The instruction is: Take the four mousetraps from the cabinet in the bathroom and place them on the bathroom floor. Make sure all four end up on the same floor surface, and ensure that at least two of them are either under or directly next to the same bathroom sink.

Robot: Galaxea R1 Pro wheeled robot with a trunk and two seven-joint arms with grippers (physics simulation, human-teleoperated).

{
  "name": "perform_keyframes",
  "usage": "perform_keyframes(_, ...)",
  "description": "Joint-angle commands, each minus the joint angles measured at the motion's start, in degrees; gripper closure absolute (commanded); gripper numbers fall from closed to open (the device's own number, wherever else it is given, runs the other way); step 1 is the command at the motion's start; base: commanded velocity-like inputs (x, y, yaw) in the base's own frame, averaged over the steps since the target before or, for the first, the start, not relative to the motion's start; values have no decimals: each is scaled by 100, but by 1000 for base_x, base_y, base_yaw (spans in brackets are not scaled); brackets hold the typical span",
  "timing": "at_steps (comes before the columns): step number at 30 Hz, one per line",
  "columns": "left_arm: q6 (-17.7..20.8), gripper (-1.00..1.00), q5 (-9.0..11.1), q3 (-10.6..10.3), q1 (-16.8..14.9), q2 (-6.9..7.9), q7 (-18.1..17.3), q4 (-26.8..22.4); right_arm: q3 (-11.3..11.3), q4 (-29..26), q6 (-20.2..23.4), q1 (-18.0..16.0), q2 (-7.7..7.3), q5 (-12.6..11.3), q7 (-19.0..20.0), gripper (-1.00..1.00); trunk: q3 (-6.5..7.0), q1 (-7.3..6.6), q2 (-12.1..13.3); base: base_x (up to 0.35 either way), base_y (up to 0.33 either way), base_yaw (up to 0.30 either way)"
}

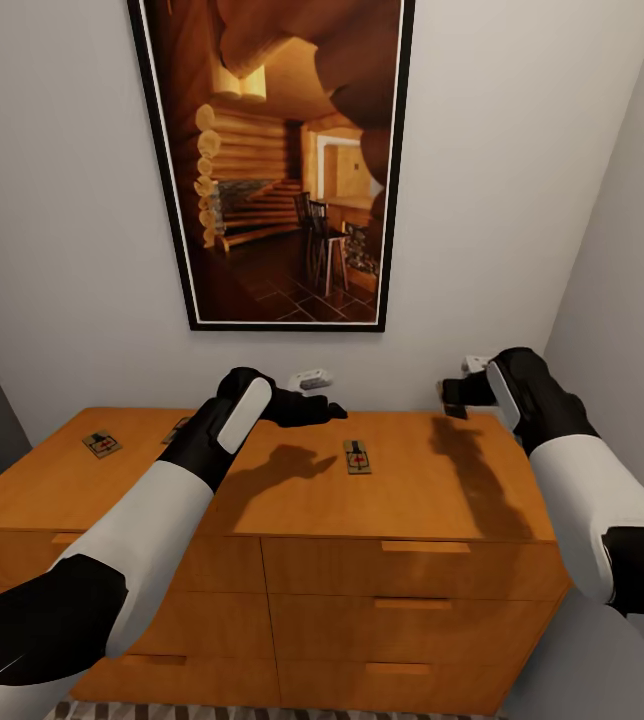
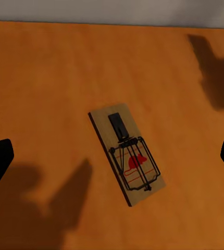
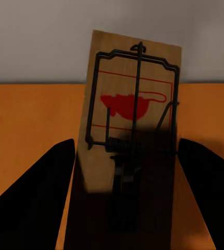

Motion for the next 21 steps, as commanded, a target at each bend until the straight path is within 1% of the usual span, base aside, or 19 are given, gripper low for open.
perform_keyframes(1, 16, -100, 45, -6, -5, 0, 43, -4, 16, -24, 19, -4, -6, -23, 124, 100, -7, 0, -3, 0, 0, 0)
perform_keyframes(5, 16, -100, 45, -6, -5, 0, 43, -4, 18, -56, 15, -4, -5, -18, 691, 100, -7, 0, -3, 0, 0, 0)
perform_keyframes(8, 16, -100, 45, -6, -5, 6, 43, -4, 21, -63, 14, -4, -5, -5, 909, 100, -7, 0, -3, 0, 0, 0)
perform_keyframes(14, 16, -100, 45, -6, -5, 9, 43, 2, 15, -66, 14, -4, -5, -1, 1089, 100, -7, 0, -3, 0, 0, 0)
perform_keyframes(21, 16, -100, 45, -6, -5, 9, 43, 5, 25, -60, 10, -4, -5, -9, 1133, 100, -7, 0, -3, 0, 0, 0)
